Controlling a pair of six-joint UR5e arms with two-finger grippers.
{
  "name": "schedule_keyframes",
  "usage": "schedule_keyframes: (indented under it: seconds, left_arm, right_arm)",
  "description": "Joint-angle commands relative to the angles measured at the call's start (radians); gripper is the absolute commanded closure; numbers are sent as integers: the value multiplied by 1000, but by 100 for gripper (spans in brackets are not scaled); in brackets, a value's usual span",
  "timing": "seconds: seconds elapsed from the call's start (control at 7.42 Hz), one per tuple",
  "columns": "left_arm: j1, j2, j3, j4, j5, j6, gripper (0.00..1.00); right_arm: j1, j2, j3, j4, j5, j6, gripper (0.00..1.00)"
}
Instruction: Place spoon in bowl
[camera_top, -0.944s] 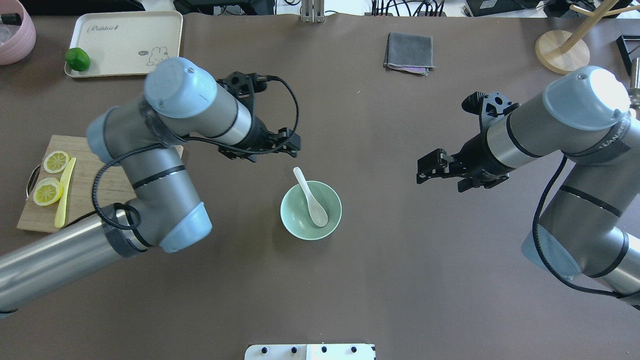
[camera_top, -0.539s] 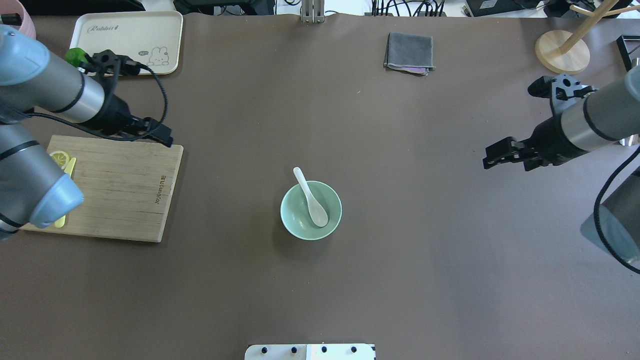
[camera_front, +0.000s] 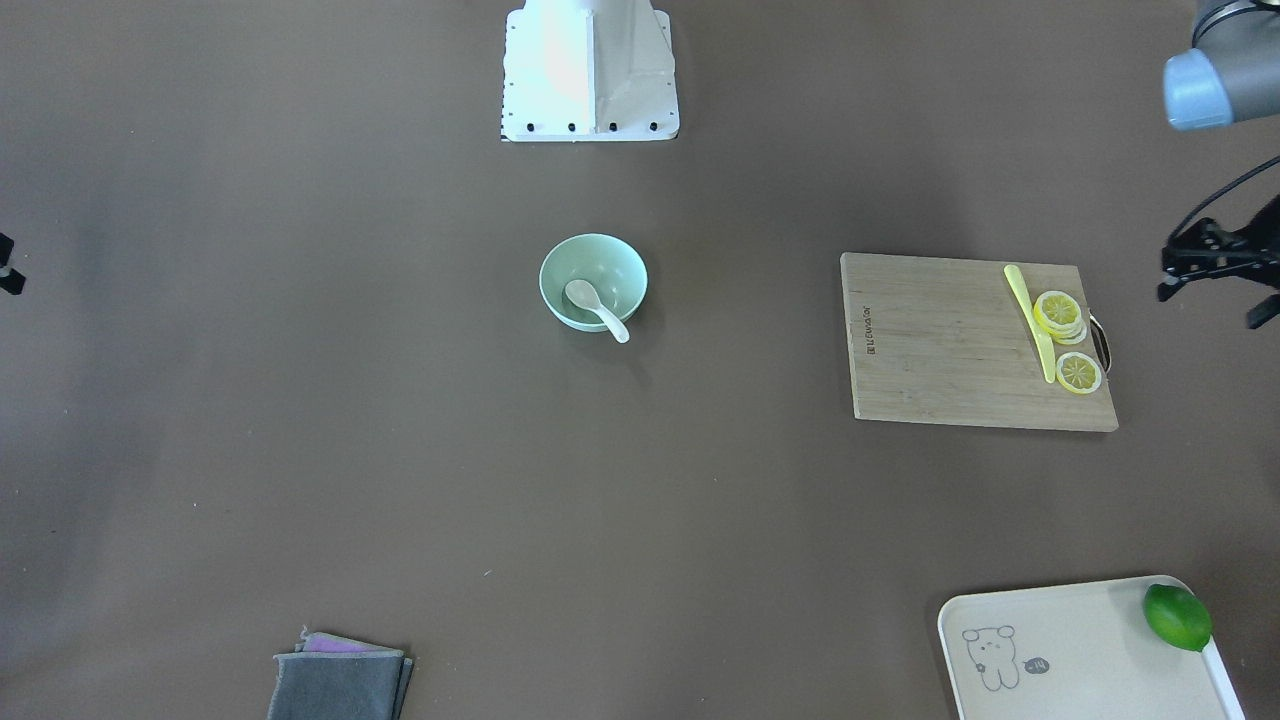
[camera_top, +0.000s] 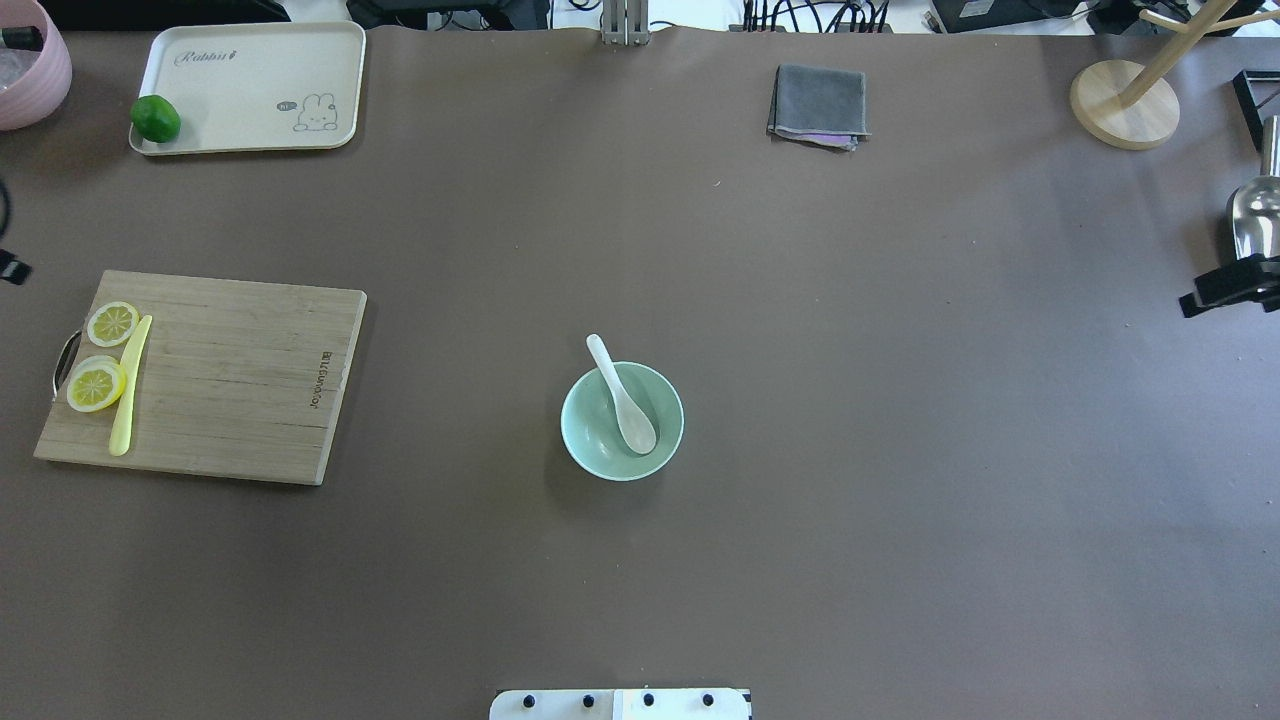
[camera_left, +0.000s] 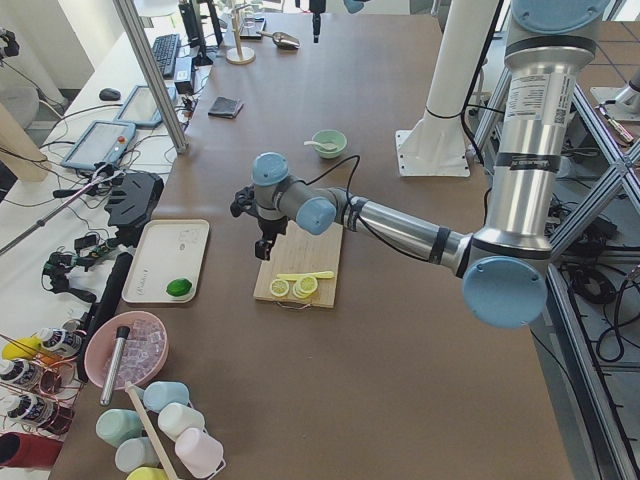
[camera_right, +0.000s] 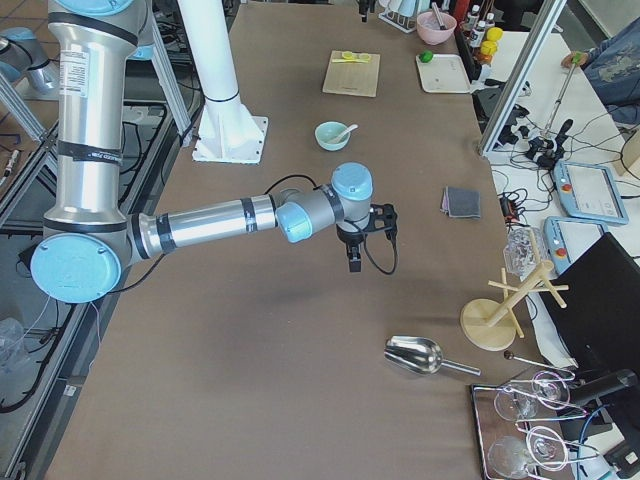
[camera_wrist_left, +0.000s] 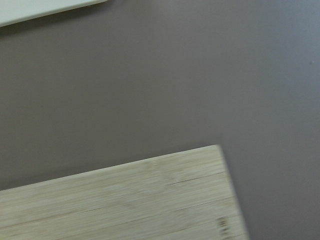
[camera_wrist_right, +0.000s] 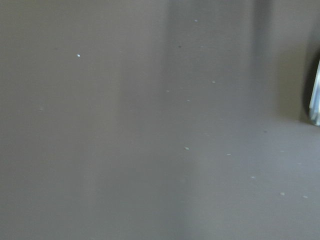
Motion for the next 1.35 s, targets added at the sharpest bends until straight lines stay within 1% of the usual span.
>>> schedule_keyframes:
  seconds: [0.0,0.13,0.4,0.54,1.21]
  left_arm:
    - [-129,85,0,44,-1,101,2]
    - [-129,113,23,40,4,97,2]
    - [-130,112,40,33,-1,91,2]
    - [-129,110,69,32,-3,95,2]
    - [-129,102,55,36,8,98,2]
  right_arm:
    - [163,-22,-126,-26,9,-297,0]
    - [180,-22,-134,-29,7,-320,0]
    - [182,-21,-134,-31,6,-318,0]
    - [182,-16,-133,-31,6,-318,0]
    - [182,-9,-125,-28,9,-317,0]
